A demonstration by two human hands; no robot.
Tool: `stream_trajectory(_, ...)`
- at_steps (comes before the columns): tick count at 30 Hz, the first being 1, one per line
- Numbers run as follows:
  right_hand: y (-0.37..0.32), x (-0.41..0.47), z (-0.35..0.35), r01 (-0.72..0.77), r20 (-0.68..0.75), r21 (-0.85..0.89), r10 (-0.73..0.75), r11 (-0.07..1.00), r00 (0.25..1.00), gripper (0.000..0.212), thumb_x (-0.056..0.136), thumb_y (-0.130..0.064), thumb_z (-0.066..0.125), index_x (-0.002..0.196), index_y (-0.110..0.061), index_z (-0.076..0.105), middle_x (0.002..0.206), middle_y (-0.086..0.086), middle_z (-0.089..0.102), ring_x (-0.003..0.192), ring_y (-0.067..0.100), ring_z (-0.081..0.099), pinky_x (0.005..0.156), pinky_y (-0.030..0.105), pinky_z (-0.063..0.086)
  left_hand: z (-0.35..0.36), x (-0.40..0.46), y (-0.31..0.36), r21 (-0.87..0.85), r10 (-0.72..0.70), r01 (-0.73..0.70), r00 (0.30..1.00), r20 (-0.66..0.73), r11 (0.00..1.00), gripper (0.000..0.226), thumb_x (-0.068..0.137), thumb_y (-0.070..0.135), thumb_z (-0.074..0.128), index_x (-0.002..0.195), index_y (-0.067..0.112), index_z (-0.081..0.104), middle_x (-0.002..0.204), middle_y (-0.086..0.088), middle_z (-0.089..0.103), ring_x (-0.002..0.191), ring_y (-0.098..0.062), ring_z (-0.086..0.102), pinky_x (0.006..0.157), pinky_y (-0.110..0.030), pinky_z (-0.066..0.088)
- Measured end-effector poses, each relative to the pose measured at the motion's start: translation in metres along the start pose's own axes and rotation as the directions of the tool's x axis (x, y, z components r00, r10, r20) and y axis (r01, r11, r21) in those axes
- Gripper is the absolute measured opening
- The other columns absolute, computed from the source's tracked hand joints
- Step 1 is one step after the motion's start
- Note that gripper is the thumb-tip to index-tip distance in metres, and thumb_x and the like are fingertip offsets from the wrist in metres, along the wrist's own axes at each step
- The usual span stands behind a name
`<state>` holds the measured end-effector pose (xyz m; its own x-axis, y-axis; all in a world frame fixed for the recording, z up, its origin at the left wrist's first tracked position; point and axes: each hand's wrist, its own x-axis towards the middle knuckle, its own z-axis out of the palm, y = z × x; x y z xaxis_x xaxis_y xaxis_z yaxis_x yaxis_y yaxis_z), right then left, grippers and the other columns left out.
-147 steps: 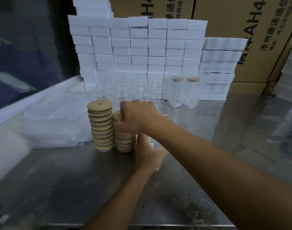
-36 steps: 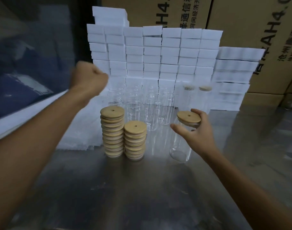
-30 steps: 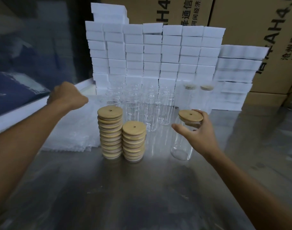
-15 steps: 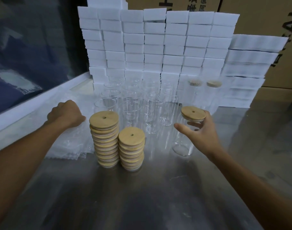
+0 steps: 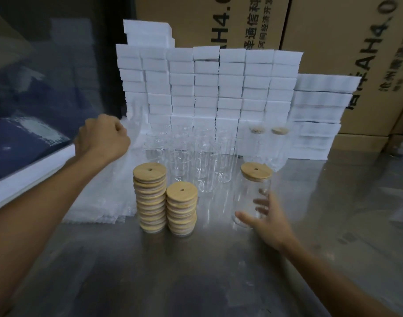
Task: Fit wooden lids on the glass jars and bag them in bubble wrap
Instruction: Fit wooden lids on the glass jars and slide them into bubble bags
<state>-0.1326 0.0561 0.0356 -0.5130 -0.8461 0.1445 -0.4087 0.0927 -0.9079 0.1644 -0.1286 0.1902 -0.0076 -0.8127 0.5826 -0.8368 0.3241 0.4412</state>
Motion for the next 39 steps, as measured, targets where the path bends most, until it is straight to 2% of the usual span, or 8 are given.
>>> stream_trajectory(6,0.016,-0.031,-0.004,-0.019,-0.155,-0.105,0.002,0.994,0.988,0.068,0.087,-0.026,0.078,0.145,-0.016,0.043,0.130,-0.002,0.056,0.111,0.014,0.056,0.095,0.030,0.048,-0.018,-0.045,0.055,-0.356,0.296,-0.390,0.910,-0.289,0.849,0.013,0.091,0.019,0.058,0.086,0.014,0.069,0.075,0.002,0.065,0.068,-0.023,0.061,0.065,-0.037,0.052)
stream_trajectory(12,-0.039,-0.049,-0.009,0.273,-0.336,0.104,-0.224,0.956,0.915,0.020,0.092,-0.041,0.069,0.109,-0.031,0.063,0.093,-0.003,0.071,0.086,0.014,0.070,0.072,0.019,0.054,0.008,-0.123,0.102,-0.430,0.484,-0.545,0.838,-0.252,0.720,0.006,0.092,0.016,0.058,0.087,0.019,0.061,0.076,0.009,0.060,0.061,-0.014,0.053,0.056,-0.025,0.041)
stream_trajectory(18,-0.096,-0.056,-0.016,0.255,-0.092,0.140,-0.244,0.957,0.966,0.058,0.083,-0.067,0.055,0.099,-0.013,0.068,0.094,0.006,0.074,0.083,0.019,0.074,0.074,0.034,0.061,0.051,-0.179,0.104,-0.413,0.640,-0.617,0.762,-0.099,0.670,0.002,0.090,0.021,0.054,0.088,0.020,0.056,0.080,0.006,0.058,0.066,-0.023,0.058,0.055,-0.038,0.048)
stream_trajectory(22,-0.091,-0.054,-0.018,0.195,-0.139,-0.121,-0.211,0.973,0.968,0.021,0.096,-0.019,0.065,0.081,-0.007,0.073,0.076,0.007,0.075,0.071,0.020,0.074,0.077,0.048,0.060,0.068,-0.194,0.095,-0.491,0.582,-0.441,0.793,0.178,0.751,0.009,0.082,0.033,0.058,0.089,0.029,0.055,0.080,0.012,0.058,0.064,-0.013,0.055,0.060,-0.033,0.049)
stream_trajectory(25,-0.081,-0.055,-0.017,0.178,-0.102,-0.163,-0.196,0.971,0.975,0.018,0.093,-0.018,0.070,0.077,-0.011,0.075,0.073,0.002,0.075,0.067,0.015,0.072,0.075,0.041,0.060,0.064,-0.187,0.102,-0.747,0.272,0.139,0.875,0.400,0.651,0.018,0.073,0.041,0.063,0.084,0.026,0.063,0.073,0.009,0.062,0.058,-0.010,0.055,0.052,-0.026,0.046)
stream_trajectory(27,-0.076,-0.056,-0.014,0.194,-0.097,-0.214,-0.219,0.957,0.971,0.020,0.090,-0.022,0.075,0.073,-0.012,0.074,0.070,0.002,0.073,0.066,0.015,0.070,0.071,0.038,0.058,0.062,-0.180,0.108,-0.755,0.168,0.383,0.826,0.538,0.532,0.027,0.079,0.047,0.069,0.086,0.022,0.064,0.074,0.002,0.068,0.056,-0.010,0.060,0.048,-0.022,0.044)
stream_trajectory(33,-0.068,-0.055,-0.003,0.236,-0.085,-0.274,-0.267,0.932,0.960,0.043,0.082,-0.025,0.082,0.057,-0.021,0.048,0.051,-0.011,0.049,0.048,-0.003,0.049,0.047,0.013,0.035,0.063,-0.180,0.118,-0.623,0.107,0.466,0.742,0.662,0.628,0.020,0.085,0.035,0.067,0.086,0.015,0.065,0.077,-0.003,0.072,0.056,-0.014,0.067,0.053,-0.027,0.051)
stream_trajectory(39,-0.070,-0.057,-0.010,0.032,0.077,0.028,-0.034,0.999,0.996,0.030,0.083,-0.044,0.068,0.098,-0.019,0.067,0.087,0.004,0.076,0.081,0.026,0.073,0.069,0.033,0.054,0.071,-0.180,0.112,-0.659,0.122,0.401,0.791,0.599,0.636,0.017,0.093,0.016,0.060,0.081,0.005,0.064,0.072,-0.004,0.070,0.055,-0.012,0.067,0.050,-0.026,0.053)
